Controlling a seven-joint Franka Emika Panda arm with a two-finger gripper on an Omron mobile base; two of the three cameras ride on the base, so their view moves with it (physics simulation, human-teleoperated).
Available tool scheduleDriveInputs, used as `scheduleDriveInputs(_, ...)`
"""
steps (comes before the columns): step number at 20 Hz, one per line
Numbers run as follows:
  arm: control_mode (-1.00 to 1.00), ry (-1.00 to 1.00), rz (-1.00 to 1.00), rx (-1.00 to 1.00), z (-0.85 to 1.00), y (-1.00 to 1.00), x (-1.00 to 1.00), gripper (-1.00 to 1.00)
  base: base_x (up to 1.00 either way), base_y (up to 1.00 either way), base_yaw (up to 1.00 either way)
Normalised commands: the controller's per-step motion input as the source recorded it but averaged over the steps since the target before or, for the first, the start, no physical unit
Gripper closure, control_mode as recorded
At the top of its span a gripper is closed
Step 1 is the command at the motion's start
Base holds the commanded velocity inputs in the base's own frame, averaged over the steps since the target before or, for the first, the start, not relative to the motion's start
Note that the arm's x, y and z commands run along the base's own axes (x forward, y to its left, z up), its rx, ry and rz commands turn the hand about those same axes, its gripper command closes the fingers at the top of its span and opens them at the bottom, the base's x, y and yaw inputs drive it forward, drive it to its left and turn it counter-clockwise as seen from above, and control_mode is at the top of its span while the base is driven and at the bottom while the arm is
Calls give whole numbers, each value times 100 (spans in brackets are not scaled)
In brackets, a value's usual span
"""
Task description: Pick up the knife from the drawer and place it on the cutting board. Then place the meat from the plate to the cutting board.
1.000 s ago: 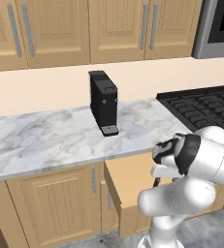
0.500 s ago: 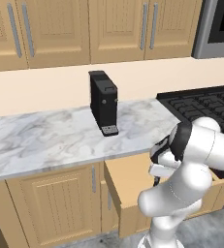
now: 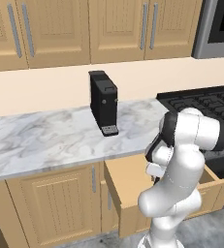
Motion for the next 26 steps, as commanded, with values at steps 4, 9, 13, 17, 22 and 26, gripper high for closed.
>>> scheduleDriveInputs(4, -100, 5, -12, 0, -25, 0, 27, -100, 0, 0, 0)
scheduleDriveInputs(9, -100, 1, -8, 0, -33, 0, 20, -100, 0, 0, 0)
scheduleDriveInputs(13, -100, 0, -3, -1, -36, 0, 17, -100, 0, 0, 0)
scheduleDriveInputs(17, -100, 0, 0, -2, -25, -1, 33, -100, 0, 0, 0)
scheduleDriveInputs(22, -100, 2, 0, -2, -20, 0, 39, -100, 0, 0, 0)
scheduleDriveInputs(26, -100, 0, 0, 0, -34, 0, 7, -100, 0, 0, 0)
